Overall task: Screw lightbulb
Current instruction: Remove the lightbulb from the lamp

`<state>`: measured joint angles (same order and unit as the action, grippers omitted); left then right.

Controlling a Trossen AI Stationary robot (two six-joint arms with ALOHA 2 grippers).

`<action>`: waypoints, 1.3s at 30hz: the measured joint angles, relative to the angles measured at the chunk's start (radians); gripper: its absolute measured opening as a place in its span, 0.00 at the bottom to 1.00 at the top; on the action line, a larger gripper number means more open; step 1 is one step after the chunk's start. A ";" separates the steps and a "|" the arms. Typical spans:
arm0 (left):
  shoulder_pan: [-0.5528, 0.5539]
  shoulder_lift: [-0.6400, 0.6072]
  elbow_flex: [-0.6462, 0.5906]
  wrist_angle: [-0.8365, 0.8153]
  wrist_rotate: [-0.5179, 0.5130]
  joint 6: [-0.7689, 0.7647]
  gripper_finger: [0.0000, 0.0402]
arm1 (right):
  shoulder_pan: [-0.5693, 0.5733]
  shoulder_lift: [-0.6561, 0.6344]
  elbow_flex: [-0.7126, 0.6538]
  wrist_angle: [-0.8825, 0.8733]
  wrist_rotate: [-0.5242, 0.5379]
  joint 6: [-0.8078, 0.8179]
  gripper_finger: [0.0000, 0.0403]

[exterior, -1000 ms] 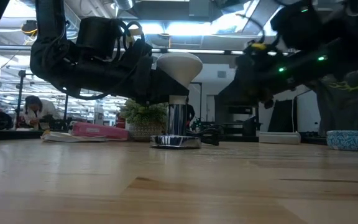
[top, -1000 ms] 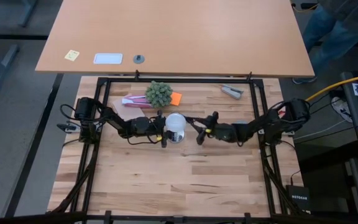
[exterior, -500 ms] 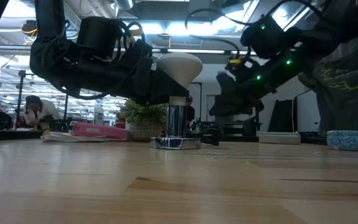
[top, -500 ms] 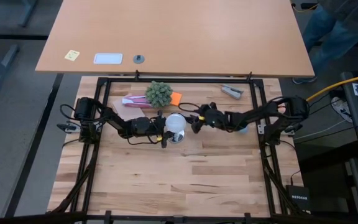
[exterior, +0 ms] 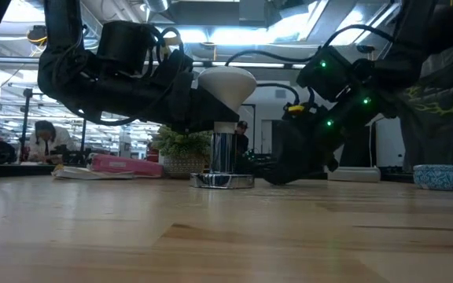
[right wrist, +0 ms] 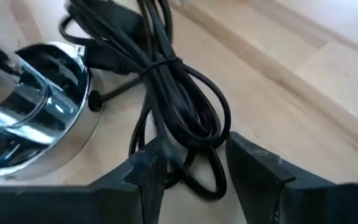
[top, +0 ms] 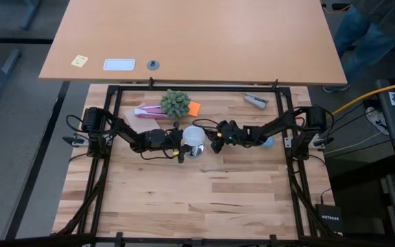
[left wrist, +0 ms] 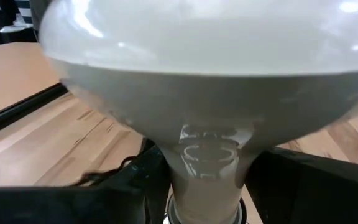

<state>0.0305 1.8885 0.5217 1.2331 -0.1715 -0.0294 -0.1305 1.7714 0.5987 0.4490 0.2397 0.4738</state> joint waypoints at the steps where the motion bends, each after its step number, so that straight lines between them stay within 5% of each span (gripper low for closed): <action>1: 0.000 0.000 0.000 0.000 0.000 0.000 0.40 | -0.001 -0.001 0.000 -0.008 -0.020 -0.001 0.42; 30: 0.001 0.000 -0.001 -0.003 -0.123 0.011 0.39 | 0.385 -0.002 0.038 -0.107 -0.073 0.308 0.42; 39: -0.016 0.000 -0.001 -0.003 -0.127 0.011 0.39 | 0.422 -0.046 0.104 -0.134 0.143 0.163 0.42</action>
<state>0.0143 1.8885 0.5205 1.2297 -0.2985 -0.0181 0.2914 1.7250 0.7024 0.3147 0.3830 0.6367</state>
